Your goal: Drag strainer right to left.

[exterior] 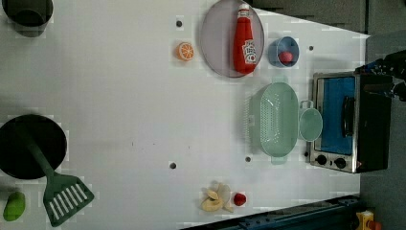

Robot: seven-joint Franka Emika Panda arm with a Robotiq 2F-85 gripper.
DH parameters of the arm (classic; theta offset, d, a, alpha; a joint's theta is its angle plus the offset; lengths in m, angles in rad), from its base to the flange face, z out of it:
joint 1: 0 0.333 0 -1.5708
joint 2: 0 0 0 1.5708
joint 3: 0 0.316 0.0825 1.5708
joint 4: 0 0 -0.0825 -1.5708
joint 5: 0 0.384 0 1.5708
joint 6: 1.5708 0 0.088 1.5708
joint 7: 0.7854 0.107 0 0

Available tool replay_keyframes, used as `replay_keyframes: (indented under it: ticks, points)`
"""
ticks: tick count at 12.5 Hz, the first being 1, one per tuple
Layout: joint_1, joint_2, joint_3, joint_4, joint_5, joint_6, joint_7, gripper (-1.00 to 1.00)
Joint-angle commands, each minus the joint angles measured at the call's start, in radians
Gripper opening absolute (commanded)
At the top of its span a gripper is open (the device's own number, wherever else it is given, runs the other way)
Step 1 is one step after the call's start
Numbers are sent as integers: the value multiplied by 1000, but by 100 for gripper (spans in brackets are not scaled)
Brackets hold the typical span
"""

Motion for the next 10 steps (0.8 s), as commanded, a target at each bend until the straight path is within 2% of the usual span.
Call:
replay_keyframes:
  ticks: [1,3,6,8,10]
  points:
    - [-51,-599,-24,-356,-38,-272,93,60]
    - [-51,-598,-24,-365,-38,-270,93,100]
    - [-51,-555,-22,-417,-38,-172,95,100]
    - [-51,-491,-22,-487,-38,-29,122,100]
    - [-51,-400,-23,-555,-38,136,237,100]
